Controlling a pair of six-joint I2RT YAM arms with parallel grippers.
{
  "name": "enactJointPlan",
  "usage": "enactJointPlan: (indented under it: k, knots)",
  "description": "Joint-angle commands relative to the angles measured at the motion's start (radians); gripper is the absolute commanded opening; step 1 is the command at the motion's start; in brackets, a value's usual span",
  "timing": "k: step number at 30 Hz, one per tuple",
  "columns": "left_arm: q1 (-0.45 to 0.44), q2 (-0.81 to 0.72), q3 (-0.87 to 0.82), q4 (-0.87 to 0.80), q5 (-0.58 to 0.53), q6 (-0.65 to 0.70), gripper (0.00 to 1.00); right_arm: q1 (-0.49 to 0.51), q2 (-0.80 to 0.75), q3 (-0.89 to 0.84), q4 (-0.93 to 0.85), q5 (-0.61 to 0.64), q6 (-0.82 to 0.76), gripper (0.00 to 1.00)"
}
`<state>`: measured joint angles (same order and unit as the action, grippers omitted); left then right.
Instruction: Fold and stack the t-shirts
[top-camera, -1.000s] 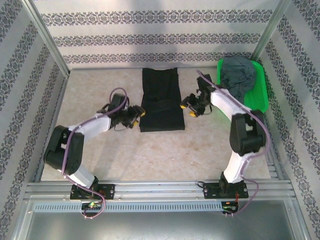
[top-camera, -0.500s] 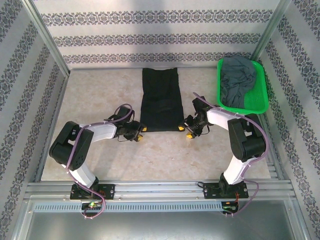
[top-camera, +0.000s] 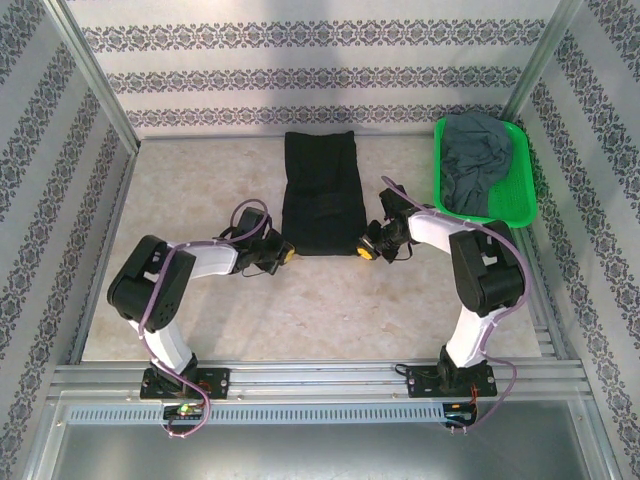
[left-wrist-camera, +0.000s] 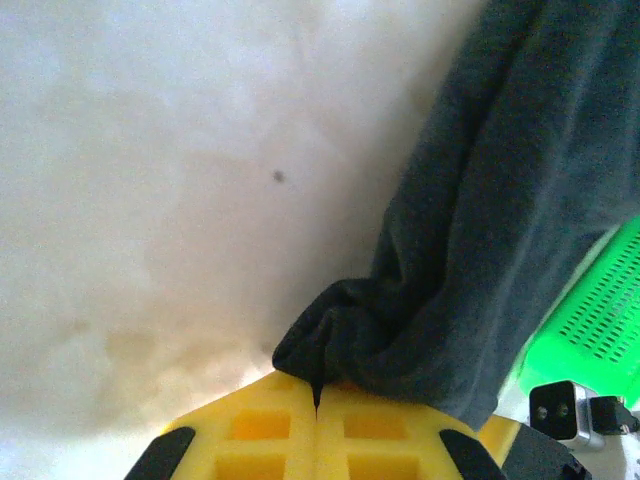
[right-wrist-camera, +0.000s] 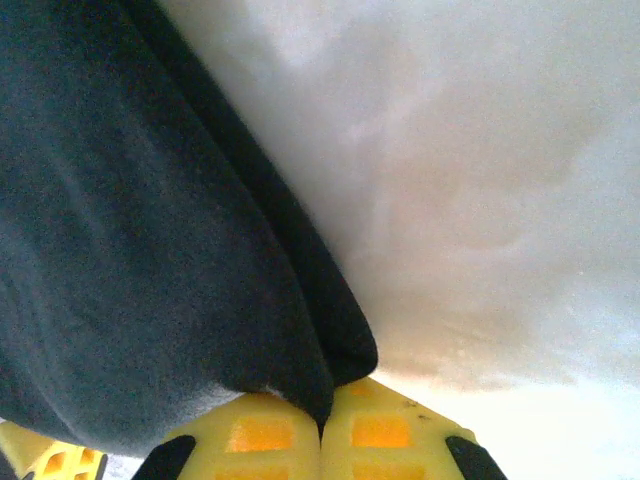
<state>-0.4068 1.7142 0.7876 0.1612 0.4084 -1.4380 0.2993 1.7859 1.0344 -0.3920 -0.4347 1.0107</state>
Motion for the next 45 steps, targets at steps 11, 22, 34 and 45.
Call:
enactJointPlan:
  k: [11, 22, 34, 45]
  knots:
    - [-0.216, -0.430, -0.325, -0.167, 0.000, 0.010, 0.00, 0.195, -0.397, -0.305, -0.121, 0.042, 0.035, 0.00]
    - [-0.332, -0.831, -0.190, -0.505, -0.230, 0.095, 0.00, 0.250, -0.672, -0.229, -0.367, 0.066, 0.098, 0.00]
    - [-0.015, -0.451, 0.240, -0.320, -0.170, 0.218, 0.00, 0.046, -0.165, 0.446, -0.426, 0.013, 0.047, 0.00]
    - [0.180, 0.300, 0.813, -0.321, 0.019, 0.315, 0.48, -0.079, 0.521, 1.176, -0.485, 0.016, -0.068, 0.56]
